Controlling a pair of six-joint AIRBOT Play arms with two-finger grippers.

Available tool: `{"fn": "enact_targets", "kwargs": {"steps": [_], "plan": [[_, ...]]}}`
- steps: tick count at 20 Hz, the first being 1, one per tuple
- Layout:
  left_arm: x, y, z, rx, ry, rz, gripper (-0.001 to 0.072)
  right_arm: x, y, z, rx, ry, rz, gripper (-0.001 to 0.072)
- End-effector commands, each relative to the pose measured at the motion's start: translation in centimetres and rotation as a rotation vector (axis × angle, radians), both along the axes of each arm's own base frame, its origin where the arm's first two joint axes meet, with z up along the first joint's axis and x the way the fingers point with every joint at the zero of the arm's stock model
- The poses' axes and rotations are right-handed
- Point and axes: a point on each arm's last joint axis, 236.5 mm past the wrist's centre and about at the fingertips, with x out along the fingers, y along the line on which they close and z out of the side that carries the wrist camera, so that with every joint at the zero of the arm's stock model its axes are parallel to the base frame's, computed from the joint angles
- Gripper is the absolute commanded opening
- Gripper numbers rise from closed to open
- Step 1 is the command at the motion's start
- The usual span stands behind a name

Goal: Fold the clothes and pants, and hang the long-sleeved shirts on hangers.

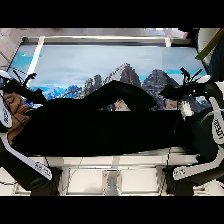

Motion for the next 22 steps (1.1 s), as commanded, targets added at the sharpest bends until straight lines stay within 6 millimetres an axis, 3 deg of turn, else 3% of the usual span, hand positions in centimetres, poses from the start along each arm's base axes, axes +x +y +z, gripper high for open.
{"fn": "enact_targets", "kwargs": {"steps": [1,4,8,13,14,15,16,17,19,22], "plan": [[0.2,0.0,1.4,0.009,-0.035,-0.003,0.0011,0.0,0.2,-2.4,0.019,0.049,-0.009,0.0405],[0.3,0.0,2.5,0.021,-0.061,-0.002,0.0010,0.0,0.2,-4.3,0.028,0.074,-0.013,0.0404],[0.3,-0.1,2.7,0.023,-0.060,0.003,0.0010,-0.3,0.9,-5.3,0.046,0.088,0.018,0.0405],[0.3,-0.1,2.7,0.023,-0.057,0.006,0.0010,-0.3,3.9,-6.1,0.071,0.085,0.092,0.0402],[0.3,-0.1,2.7,0.023,-0.057,0.006,0.0010,-0.2,4.5,-5.9,0.082,0.079,0.100,0.0336],[0.3,-0.1,2.7,0.023,-0.058,0.006,0.0010,-0.1,5.0,-5.6,0.099,0.076,0.101,0.0119],[0.3,-0.1,2.8,0.024,-0.055,0.012,0.0011,-0.1,5.2,-5.1,0.108,0.069,0.102,0.0010],[0.3,-0.1,2.9,0.026,-0.054,0.019,0.0010,0.0,5.1,-4.4,0.101,0.057,0.112,0.0009],[0.5,0.1,3.7,0.039,-0.077,0.026,0.0010,0.4,4.4,-1.1,0.098,0.014,0.136,0.0009],[2.1,1.1,6.4,0.102,-0.196,0.087,0.0010,0.6,1.1,6.5,0.031,-0.086,0.157,0.0009]]}}
